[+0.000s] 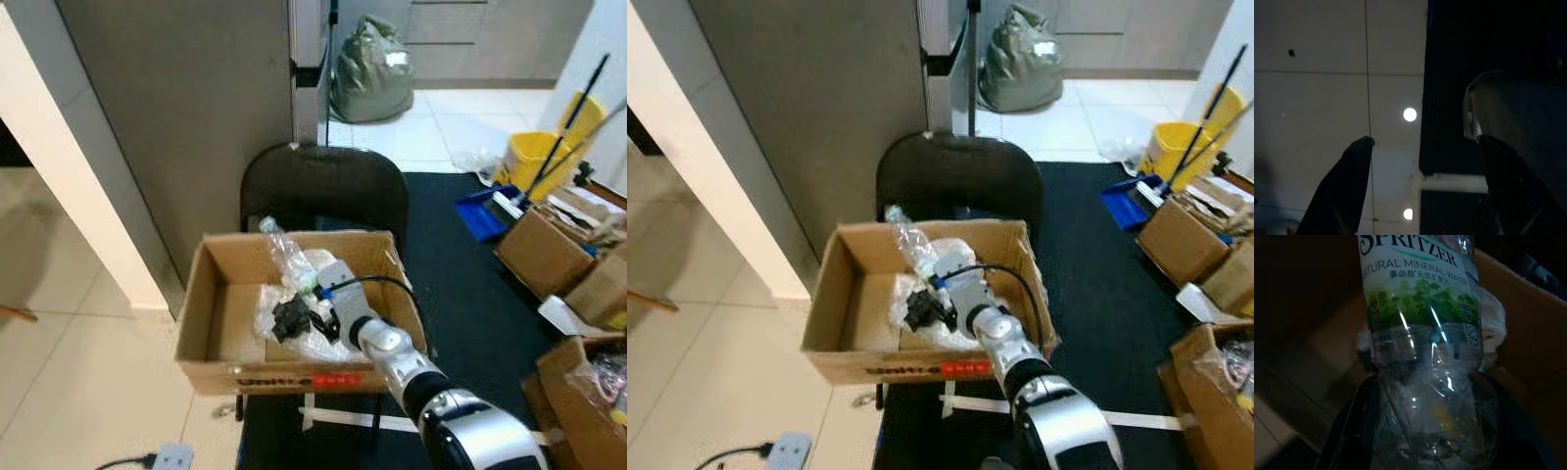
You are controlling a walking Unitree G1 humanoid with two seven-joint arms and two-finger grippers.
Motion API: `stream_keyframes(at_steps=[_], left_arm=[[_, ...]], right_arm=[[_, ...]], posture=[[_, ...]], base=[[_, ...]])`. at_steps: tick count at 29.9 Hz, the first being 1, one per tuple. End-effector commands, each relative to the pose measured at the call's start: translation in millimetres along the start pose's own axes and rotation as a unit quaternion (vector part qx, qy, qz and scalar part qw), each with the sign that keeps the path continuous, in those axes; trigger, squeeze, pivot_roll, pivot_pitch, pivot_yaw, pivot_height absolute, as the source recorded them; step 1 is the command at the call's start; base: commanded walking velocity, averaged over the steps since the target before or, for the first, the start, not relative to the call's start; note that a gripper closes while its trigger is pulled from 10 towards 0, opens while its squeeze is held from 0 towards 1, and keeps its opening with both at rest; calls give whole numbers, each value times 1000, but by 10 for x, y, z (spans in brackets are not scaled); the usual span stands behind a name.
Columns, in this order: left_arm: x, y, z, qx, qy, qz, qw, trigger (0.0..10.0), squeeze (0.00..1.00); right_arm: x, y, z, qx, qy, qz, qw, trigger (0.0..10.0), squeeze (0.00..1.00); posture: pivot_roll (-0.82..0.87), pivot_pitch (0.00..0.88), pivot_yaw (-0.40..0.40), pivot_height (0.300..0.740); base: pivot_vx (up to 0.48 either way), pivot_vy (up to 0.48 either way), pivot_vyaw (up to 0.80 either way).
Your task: Picking trash to rubbish bin
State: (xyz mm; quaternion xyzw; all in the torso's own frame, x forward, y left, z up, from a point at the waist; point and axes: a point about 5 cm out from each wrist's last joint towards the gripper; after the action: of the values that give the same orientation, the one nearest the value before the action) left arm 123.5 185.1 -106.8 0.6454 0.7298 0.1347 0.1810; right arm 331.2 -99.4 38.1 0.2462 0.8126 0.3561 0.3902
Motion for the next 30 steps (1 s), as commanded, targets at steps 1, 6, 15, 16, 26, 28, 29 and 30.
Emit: stream_keyframes(at_steps=[1, 6, 15, 16, 26, 28, 29, 30], left_arm=[[-13, -138, -16, 24, -3, -5, 1000, 10000, 0], [-6, -141, -18, 24, -1, -4, 1000, 10000, 0], [29, -135, -22, 25, 7, 0, 1000, 10000, 0], [31, -135, -22, 25, 7, 0, 1000, 10000, 0], [46, -129, -22, 24, 16, 2, 1000, 10000, 0], [42, -131, -21, 26, 16, 4, 1000, 10000, 0], [41, -133, -20, 27, 16, 3, 999, 10000, 0], [37, -135, -20, 29, 16, 8, 999, 10000, 0]], right_arm=[[53, -22, 9, 20, 13, -35, 999, 10000, 24], [17, -96, -6, 51, -2, -57, 997, 10000, 1000], [-88, -21, -13, 4, -1, 40, 999, 10000, 1000], [-103, -8, -15, -6, 0, 59, 998, 10000, 1000], [-71, 78, -161, -189, 188, 287, 920, 10000, 0], [67, 35, -247, -214, 271, 270, 899, 10000, 0], [105, 26, -275, -223, 295, 269, 889, 10000, 0], [154, 20, -308, -235, 323, 276, 874, 10000, 0]], posture=[[19, 40, 55, 740], [21, 40, 55, 740], [18, 39, 62, 740], [18, 39, 62, 740], [12, 31, 62, 740], [8, 30, 60, 740], [8, 30, 60, 740], [6, 29, 60, 740]], base=[[0, 0, 0], [0, 0, 0], [0, 0, 0], [0, 0, 0], [0, 0, 0], [0, 0, 0], [0, 0, 0], [-289, 0, 0]])
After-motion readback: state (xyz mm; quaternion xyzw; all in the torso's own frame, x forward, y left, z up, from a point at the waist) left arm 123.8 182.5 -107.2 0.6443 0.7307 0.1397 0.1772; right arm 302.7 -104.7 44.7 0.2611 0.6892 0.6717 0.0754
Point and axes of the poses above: a point about 5 cm out from each wrist's last joint towards the gripper, its own z axis pointing out of the wrist towards the gripper, its own y axis along the axis of the wrist's last joint, x = y × z, and after that the axes turned 13 degrees about -z, right-handed
